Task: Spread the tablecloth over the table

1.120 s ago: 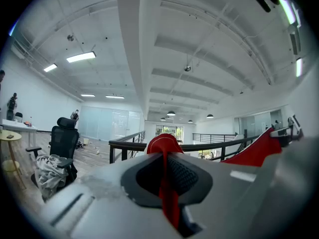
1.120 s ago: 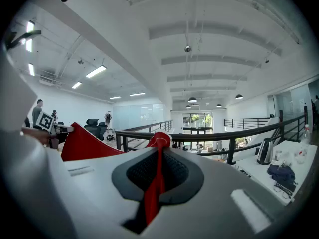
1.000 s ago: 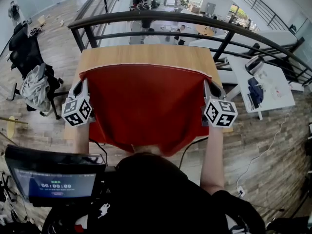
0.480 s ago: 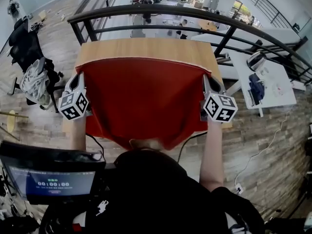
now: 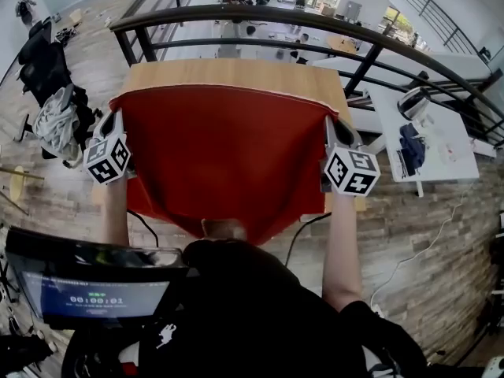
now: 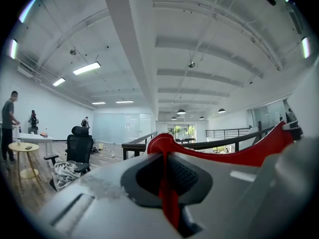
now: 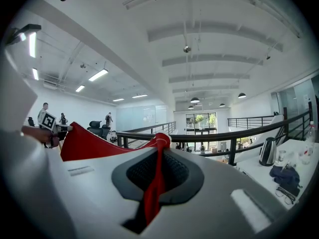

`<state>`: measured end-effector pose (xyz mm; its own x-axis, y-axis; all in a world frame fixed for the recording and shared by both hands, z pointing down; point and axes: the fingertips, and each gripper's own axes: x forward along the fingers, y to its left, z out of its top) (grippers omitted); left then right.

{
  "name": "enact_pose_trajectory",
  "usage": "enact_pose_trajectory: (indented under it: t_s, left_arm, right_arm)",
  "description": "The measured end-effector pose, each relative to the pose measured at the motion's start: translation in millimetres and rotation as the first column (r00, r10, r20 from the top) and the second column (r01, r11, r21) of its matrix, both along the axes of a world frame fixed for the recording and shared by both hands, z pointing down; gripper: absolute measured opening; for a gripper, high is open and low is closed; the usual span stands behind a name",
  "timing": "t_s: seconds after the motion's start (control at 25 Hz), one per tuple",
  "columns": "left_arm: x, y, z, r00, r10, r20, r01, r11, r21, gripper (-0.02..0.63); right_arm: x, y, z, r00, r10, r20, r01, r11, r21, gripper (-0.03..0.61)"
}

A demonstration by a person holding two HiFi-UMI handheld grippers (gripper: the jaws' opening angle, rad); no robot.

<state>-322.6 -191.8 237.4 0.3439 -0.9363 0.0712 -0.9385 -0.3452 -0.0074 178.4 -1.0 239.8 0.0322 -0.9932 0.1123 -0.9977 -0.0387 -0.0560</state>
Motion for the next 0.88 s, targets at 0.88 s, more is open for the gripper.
enact_pose_trajectory:
  t_s: [0.88]
  left_arm:
    - [4,-146,-20,0.993,-0.115,-0.004,0.115,0.993,0.014,0.009]
  right_arm:
    - [63,-125,-15,0.985,0.127,-0.113,-0.129,0.992,-0.009,0.012]
